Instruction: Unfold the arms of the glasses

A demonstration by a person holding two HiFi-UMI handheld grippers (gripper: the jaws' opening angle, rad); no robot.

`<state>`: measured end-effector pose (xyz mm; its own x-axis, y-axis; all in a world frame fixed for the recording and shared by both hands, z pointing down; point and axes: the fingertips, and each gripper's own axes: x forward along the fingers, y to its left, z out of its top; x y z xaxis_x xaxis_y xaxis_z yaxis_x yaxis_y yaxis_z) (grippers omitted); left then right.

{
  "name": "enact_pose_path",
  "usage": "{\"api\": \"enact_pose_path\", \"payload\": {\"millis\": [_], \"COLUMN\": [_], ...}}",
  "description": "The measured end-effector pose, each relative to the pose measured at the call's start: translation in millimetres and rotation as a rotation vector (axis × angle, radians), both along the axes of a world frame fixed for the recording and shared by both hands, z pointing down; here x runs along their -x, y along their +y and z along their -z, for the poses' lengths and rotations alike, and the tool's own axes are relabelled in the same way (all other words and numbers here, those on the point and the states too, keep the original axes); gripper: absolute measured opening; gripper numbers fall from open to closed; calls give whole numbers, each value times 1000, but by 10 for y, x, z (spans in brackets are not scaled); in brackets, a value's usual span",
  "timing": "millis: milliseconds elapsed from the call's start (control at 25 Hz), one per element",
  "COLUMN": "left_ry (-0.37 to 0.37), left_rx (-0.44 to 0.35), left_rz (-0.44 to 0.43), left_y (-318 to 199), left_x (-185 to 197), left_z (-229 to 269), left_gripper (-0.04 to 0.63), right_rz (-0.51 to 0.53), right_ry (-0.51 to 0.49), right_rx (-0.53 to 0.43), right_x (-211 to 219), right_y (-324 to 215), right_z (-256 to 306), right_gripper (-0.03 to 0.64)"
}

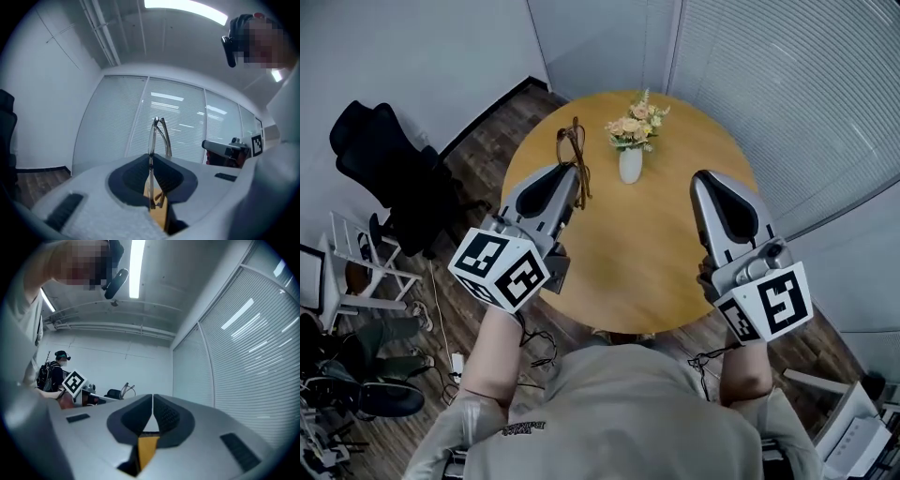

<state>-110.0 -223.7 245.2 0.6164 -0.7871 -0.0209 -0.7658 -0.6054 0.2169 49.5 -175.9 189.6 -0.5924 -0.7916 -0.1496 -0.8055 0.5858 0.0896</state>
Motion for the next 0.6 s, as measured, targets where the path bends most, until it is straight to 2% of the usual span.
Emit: {"api": "enact_pose_path", "payload": {"millis": [160, 240, 400, 600], "left_ry": [71, 93, 108, 83], "left_rx": [13, 14, 10, -11], "left_rz": [34, 19, -11, -21], "left_y": [102, 172, 323, 533], "left_x": [125, 115, 50, -22], "left_z": [80, 97, 103, 97], "left_gripper": [41, 41, 41, 41], "right_rz": [-2, 5, 24, 65], "right_ry": [-14, -7, 4, 24], "right_rx": [-23, -11, 34, 86], "right_x": [27, 50, 92, 176], "right_y": [74, 93, 138, 303], "right_z": [55, 16, -150, -368], "right_gripper": [31, 31, 31, 31]}}
